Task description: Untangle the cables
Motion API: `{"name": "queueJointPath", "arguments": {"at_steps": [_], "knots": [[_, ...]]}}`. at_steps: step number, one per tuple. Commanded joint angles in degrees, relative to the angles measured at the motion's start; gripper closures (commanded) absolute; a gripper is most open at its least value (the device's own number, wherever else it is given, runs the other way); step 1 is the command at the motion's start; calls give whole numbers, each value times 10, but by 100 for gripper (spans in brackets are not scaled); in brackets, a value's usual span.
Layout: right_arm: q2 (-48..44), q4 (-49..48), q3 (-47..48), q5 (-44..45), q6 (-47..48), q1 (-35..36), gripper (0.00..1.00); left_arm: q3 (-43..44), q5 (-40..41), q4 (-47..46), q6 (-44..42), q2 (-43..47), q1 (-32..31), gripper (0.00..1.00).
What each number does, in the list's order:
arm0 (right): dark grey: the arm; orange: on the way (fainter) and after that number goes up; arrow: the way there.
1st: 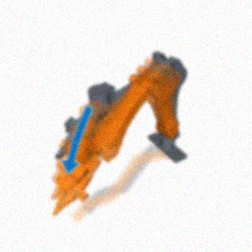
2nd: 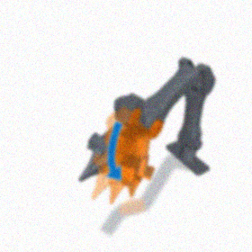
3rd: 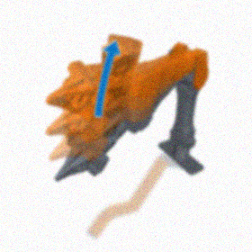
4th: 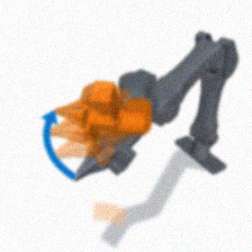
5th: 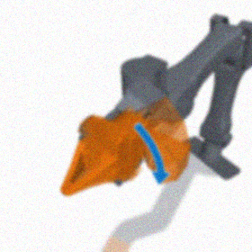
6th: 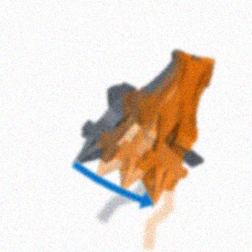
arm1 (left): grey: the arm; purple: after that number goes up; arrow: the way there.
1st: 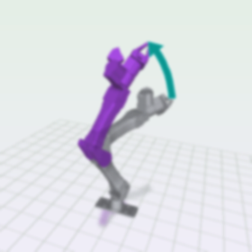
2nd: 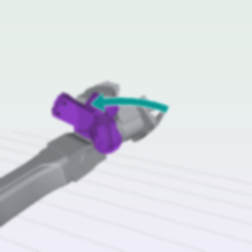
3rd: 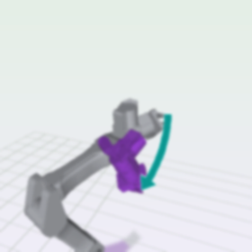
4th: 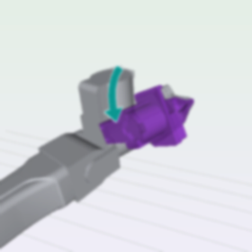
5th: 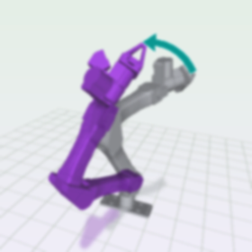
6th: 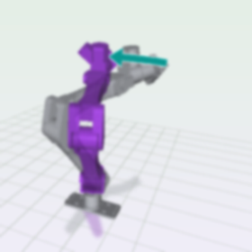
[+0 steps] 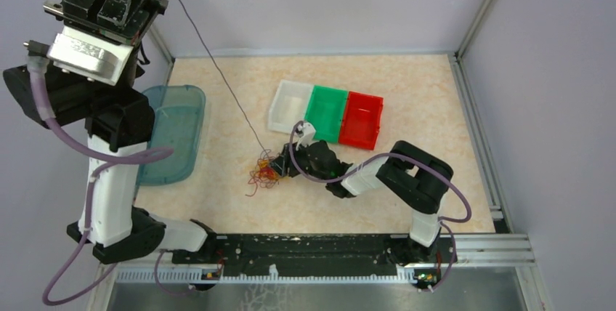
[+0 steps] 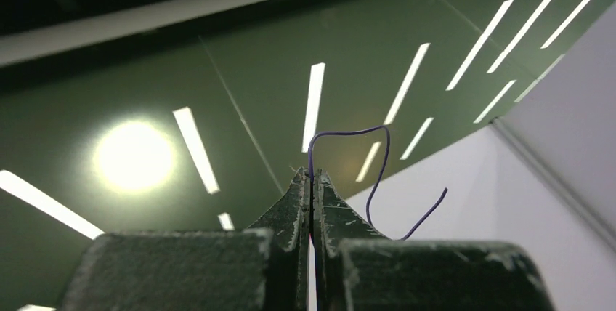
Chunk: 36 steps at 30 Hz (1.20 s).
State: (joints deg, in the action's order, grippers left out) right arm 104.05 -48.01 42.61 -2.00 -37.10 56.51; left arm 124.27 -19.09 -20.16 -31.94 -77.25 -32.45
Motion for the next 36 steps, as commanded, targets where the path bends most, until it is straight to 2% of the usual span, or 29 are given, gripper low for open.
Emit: {"name": "queueJointPath", "arguments": {"at_steps": [1,5,8,14,18,20,25,28,36], "knots": [[1,-3,-25,37,16,8,55,25,3,-156,-132,-25,-2,100],[-4,-3,-37,52,21,8,54,61,-14,-223,-229,-65,-3,100],[-4,-3,-44,58,22,8,54,80,-70,-270,-301,-91,-3,100],[-12,-9,-67,70,23,8,53,108,-167,-264,-402,-118,-3,100],[-11,-19,-85,78,21,8,52,221,-242,-229,-497,-183,-4,100],[-16,-27,-93,80,20,8,52,204,-251,-234,-476,-176,-3,100],[-84,-10,-91,87,41,8,48,-1,-206,-185,-468,-56,-3,100],[-146,29,-75,88,59,8,43,-68,-184,-139,-461,-23,-3,100],[-242,116,-25,108,110,7,31,-55,-113,44,-406,-22,-3,100]]}}
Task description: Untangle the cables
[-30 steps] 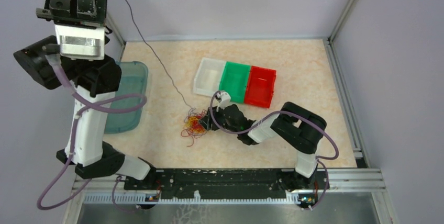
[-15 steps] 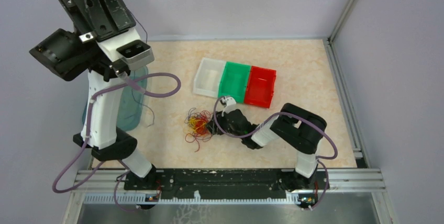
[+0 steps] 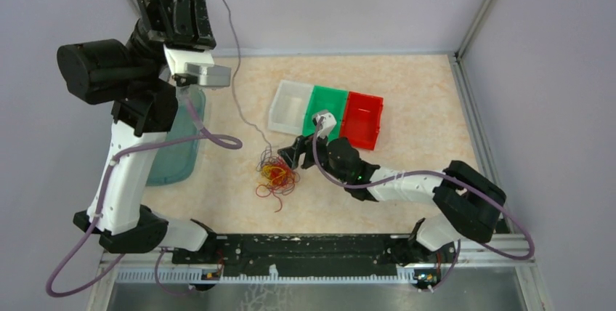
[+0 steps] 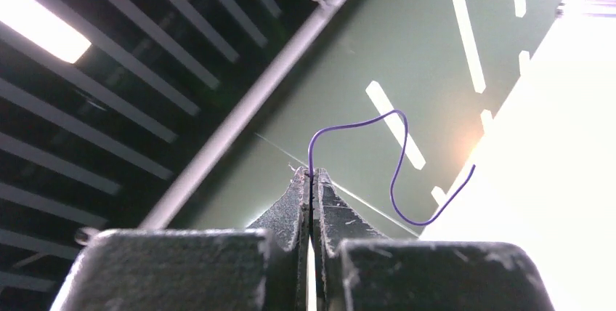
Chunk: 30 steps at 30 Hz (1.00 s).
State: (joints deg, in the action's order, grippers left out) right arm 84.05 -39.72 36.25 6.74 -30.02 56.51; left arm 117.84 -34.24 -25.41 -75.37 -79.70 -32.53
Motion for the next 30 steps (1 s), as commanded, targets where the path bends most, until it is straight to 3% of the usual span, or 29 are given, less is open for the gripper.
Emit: {"name": "queueJointPath", "arguments": {"at_steps": [1,16,21,30], "knots": [[-51,36,45,22,45,4,31,2,45,101,42,4,-2,100],[-73,147,117,59,51,-84,33,-150,106,75,83,13,-2,100],[-69,225,146,99,46,-95,35,-146,132,39,70,-20,3,100],[-104,240,116,107,41,-112,35,-99,133,12,63,-71,21,100]]}}
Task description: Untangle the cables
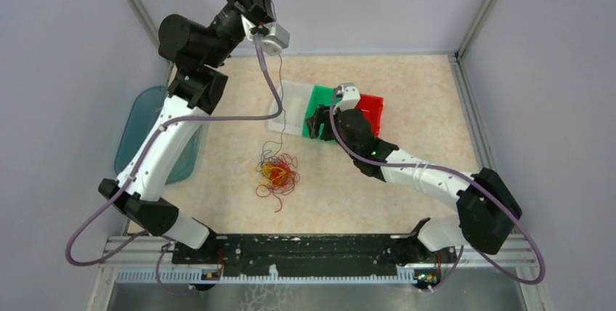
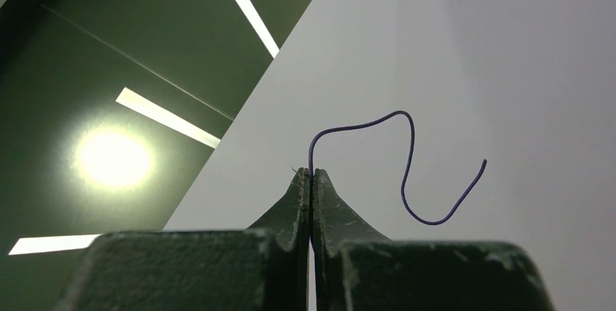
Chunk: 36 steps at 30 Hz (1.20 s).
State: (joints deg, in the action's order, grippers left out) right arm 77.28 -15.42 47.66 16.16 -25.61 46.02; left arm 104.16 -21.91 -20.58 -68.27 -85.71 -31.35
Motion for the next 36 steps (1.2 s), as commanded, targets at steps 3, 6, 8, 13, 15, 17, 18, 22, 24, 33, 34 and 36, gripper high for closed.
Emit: {"name": "queueJointPath", "arguments": {"at_steps": [3,6,8,13,15,17,18,22,24,33,34,36], "knots": [[-42,1,-5,15,-7,-8,35,66,9,-36,-9,-31,13,100],[-49,3,-14,15,-12,-10,36,92,4,-33,-11,-47,15,100],[-53,4,-17,15,-13,-12,36,103,-2,-33,-12,-53,15,100],[-60,8,-21,21,-13,-15,36,109,-1,-37,-9,-65,16,100],[-61,8,-23,24,-14,-15,36,98,2,-43,-5,-67,15,100],[-62,8,-26,28,-15,-15,36,82,5,-51,-4,-67,16,100],[-62,8,-27,30,-15,-16,36,74,7,-52,-1,-67,16,100],[-67,6,-37,35,-21,-20,36,39,18,-65,4,-74,21,100],[-69,2,-42,35,-23,-20,36,22,22,-84,5,-81,28,100],[-77,-4,-61,36,-38,-26,36,89,18,-85,17,-138,31,100],[-78,-5,-63,35,-39,-26,36,98,22,-85,14,-144,32,100],[-81,-8,-66,33,-42,-26,36,112,27,-86,8,-158,34,100]]}}
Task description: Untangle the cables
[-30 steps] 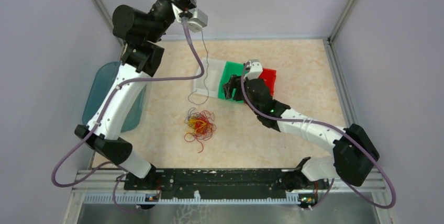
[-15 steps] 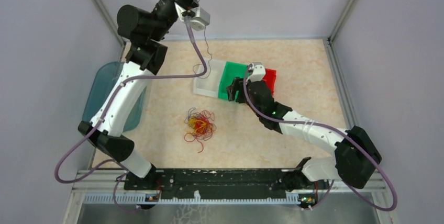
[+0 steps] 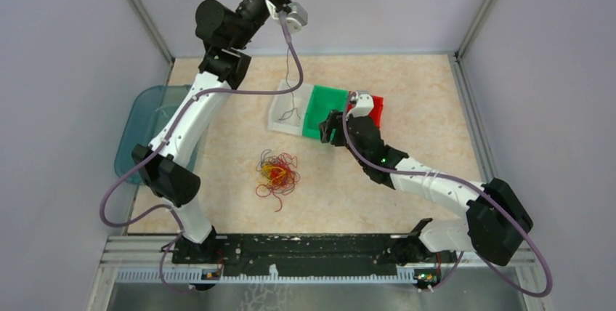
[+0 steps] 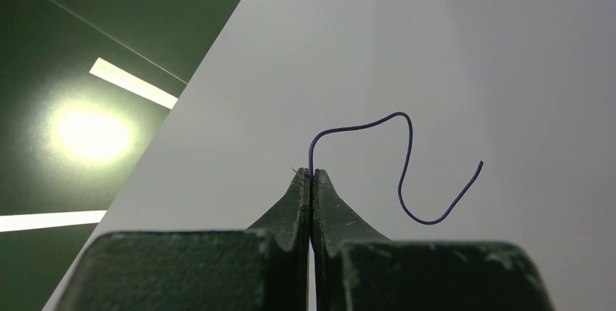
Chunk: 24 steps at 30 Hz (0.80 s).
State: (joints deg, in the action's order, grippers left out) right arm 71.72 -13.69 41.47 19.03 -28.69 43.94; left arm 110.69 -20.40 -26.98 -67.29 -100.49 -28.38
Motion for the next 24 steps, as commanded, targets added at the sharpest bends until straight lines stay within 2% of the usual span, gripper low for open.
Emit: {"name": "queueJointPath", "arguments": {"at_steps": [1,10,17,20,24], "knots": [[-27,-26,-6,4,-12,-5,36,52,12,-22,-3,-16,5,100],[-35,-35,-21,10,-17,-7,36,80,51,4,6,-46,8,100],[-35,-36,-29,9,-26,-18,37,-37,144,192,38,4,11,98],[-36,-35,-31,6,-31,-26,37,-111,155,203,40,32,20,100],[-33,-35,-32,2,-36,-32,37,-134,177,239,54,34,35,100]]}}
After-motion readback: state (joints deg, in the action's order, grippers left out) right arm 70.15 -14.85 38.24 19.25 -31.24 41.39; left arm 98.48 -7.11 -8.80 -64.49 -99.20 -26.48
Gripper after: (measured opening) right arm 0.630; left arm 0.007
